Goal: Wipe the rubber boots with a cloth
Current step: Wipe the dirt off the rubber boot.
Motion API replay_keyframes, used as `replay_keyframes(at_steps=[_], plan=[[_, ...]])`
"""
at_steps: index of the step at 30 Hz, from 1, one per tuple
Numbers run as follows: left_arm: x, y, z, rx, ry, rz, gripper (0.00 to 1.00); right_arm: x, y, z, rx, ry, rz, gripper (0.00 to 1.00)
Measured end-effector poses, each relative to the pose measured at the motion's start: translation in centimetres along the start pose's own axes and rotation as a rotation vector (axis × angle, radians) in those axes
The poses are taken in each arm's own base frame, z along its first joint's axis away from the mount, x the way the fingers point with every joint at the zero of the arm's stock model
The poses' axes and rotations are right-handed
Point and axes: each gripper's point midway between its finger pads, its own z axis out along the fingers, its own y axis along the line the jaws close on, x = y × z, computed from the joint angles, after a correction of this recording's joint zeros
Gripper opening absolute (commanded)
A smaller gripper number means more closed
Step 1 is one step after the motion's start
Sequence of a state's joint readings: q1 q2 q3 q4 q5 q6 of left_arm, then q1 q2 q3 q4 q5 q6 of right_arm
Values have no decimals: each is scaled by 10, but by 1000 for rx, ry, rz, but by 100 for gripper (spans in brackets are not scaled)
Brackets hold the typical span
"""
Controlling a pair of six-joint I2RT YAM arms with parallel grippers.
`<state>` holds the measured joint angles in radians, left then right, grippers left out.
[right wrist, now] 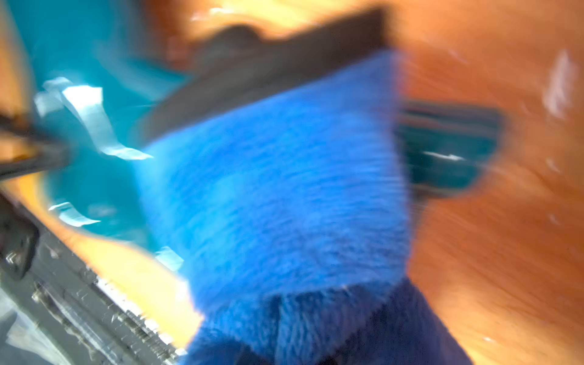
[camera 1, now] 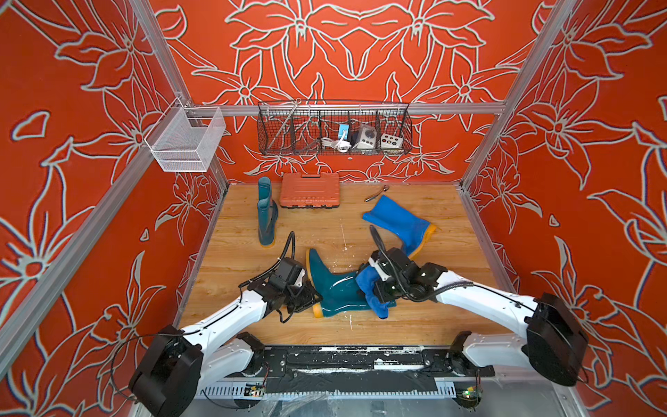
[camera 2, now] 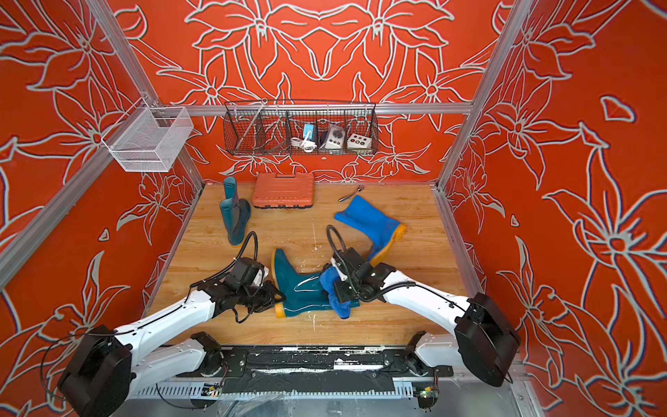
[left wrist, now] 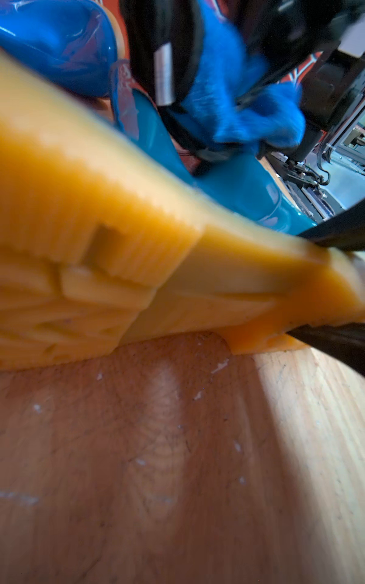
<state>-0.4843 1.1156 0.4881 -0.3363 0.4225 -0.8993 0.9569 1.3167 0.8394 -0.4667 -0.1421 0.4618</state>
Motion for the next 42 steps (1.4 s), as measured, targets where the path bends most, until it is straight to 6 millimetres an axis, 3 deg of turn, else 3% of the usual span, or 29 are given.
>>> replay_keyframes(at_steps=[3, 4, 6, 8, 11, 13, 15, 17, 21, 27, 30, 33, 38, 40, 42], plan=[[-1, -4, 3, 1, 44, -38, 0, -21, 62, -2, -75, -75, -161, 0], [-1, -6, 3, 8, 57, -53, 0, -21, 74, 0, -99, -92, -189, 0], [-2, -7, 2, 25, 77, -78, 0, -15, 77, 6, -108, -107, -206, 0], [-4, -10, -1, 47, 91, -100, 0, -2, 58, 16, -67, -90, -192, 0], [-5, -13, -5, 80, 115, -134, 0, 19, 5, 24, 7, -48, -90, 0], [-7, -16, -7, 101, 128, -158, 0, 24, -43, 13, 52, -76, 42, 0], [-7, -18, -9, 117, 141, -180, 0, 28, -75, -3, 98, -125, 128, 0], [-6, -20, -11, 128, 153, -193, 0, 27, -83, -18, 104, -174, 152, 0], [-3, -23, -12, 141, 173, -205, 0, 17, -56, -22, 39, -229, 74, 0], [-1, -26, -13, 154, 190, -228, 0, 18, 48, 12, -89, -144, -241, 0], [0, -29, -14, 166, 199, -241, 0, 13, 71, 22, -96, -148, -309, 0], [-2, -33, -15, 184, 202, -255, 0, 9, 47, 19, -46, -177, -265, 0], [-2, -39, -18, 210, 207, -281, 0, 9, -55, -9, 82, -278, 0, 0], [0, -40, -19, 217, 217, -284, 0, 13, -62, -12, 79, -285, 28, 0], [1, -40, -20, 221, 223, -284, 0, 14, -44, -7, 47, -257, -20, 0]])
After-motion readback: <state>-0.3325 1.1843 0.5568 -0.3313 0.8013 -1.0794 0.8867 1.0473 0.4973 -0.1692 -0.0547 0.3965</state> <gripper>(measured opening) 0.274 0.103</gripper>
